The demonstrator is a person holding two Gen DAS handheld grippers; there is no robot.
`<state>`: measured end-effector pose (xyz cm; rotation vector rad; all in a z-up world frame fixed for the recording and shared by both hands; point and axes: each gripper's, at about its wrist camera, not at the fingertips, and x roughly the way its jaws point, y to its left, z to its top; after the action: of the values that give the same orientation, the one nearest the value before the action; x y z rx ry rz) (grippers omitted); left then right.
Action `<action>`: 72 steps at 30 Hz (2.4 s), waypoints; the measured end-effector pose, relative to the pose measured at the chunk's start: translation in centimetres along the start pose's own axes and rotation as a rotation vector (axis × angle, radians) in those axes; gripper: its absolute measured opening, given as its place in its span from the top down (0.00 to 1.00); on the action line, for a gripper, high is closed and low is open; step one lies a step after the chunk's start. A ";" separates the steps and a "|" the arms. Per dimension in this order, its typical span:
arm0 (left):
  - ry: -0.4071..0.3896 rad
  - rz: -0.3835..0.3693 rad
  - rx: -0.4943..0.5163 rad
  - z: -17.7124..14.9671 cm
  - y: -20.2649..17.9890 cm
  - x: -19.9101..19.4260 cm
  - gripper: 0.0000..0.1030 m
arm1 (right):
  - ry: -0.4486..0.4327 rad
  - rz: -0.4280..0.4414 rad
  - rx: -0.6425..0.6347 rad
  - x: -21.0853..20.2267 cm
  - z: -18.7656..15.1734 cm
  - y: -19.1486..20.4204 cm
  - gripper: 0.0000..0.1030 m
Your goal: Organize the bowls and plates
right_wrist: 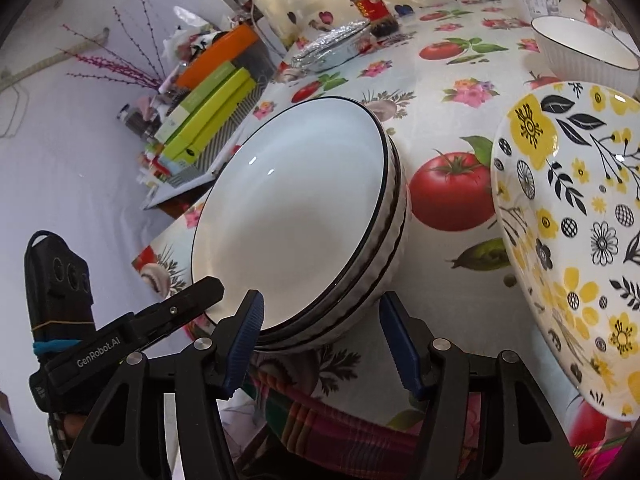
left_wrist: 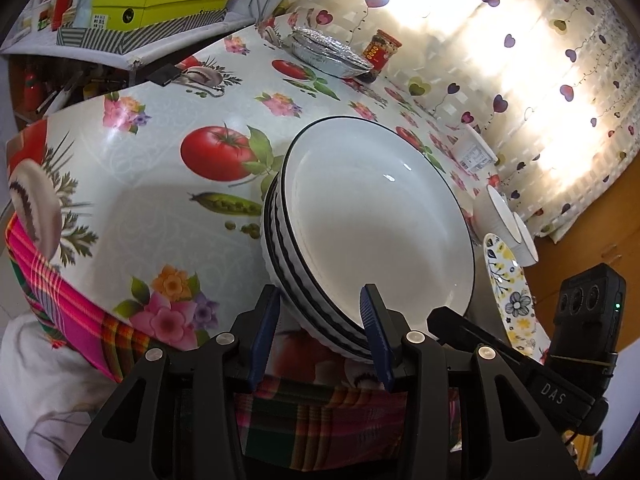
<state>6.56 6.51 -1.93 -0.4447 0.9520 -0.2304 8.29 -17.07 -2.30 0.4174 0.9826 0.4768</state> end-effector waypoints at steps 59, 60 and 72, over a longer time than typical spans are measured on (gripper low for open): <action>-0.012 -0.103 0.340 8.2 -17.1 5.3 0.57 | -0.347 -0.272 -0.028 -15.3 8.4 -8.6 0.42; -0.006 -0.107 0.347 8.2 -17.7 5.7 0.57 | -0.349 -0.284 -0.022 -15.7 8.6 -9.2 0.42; 0.061 -0.119 0.422 8.5 -23.3 10.4 0.57 | -0.342 -0.380 0.038 -16.5 10.0 -14.6 0.42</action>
<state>19.55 -15.85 5.45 -0.1058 0.9075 -0.5429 11.95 -39.47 6.12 0.3224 0.7163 0.0392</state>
